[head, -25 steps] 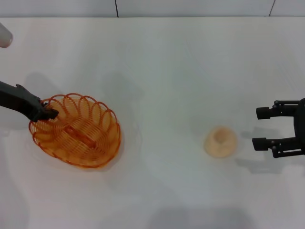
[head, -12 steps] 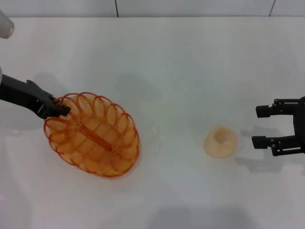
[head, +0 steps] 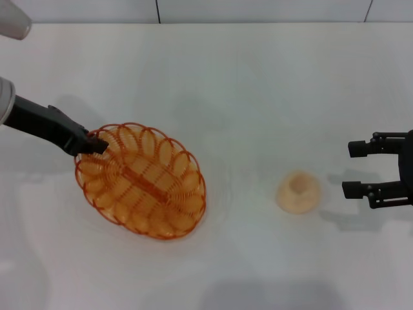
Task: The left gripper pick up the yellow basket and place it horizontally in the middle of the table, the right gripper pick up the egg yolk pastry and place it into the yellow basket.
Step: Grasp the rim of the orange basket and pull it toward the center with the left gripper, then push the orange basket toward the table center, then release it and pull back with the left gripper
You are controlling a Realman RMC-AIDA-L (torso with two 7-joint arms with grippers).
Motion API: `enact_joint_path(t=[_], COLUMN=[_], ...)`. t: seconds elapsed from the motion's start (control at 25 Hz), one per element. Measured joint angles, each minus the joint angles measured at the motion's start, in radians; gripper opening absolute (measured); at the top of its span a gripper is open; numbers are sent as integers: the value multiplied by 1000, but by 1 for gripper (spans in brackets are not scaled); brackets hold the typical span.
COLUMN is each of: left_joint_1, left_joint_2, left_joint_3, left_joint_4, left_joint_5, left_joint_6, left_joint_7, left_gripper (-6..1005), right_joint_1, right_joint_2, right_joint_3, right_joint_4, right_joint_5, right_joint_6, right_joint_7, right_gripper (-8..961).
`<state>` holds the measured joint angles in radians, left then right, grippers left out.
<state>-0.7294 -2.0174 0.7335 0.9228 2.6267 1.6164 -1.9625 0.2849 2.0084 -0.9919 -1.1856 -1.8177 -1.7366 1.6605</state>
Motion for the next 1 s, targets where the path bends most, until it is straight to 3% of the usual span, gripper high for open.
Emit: enact_joint_path(t=[0.48,1.0], left_joint_1=[-14,-13], left_joint_2=[-9,-8], left_joint_3=[3,16], left_joint_4=[141,128], left_joint_5=[-43,-117], left_joint_6=[88,58], left_joint_7=[-194,-533], left_gripper=[91,90], right_joint_1=[0,0], right_joint_2=[1,1], right_joint_3=[6,7], right_joint_4=[19,30], right_joint_5=[0,3], right_joint_6=[0,2], right_joint_7=[-3,-4], right_gripper=[768,767])
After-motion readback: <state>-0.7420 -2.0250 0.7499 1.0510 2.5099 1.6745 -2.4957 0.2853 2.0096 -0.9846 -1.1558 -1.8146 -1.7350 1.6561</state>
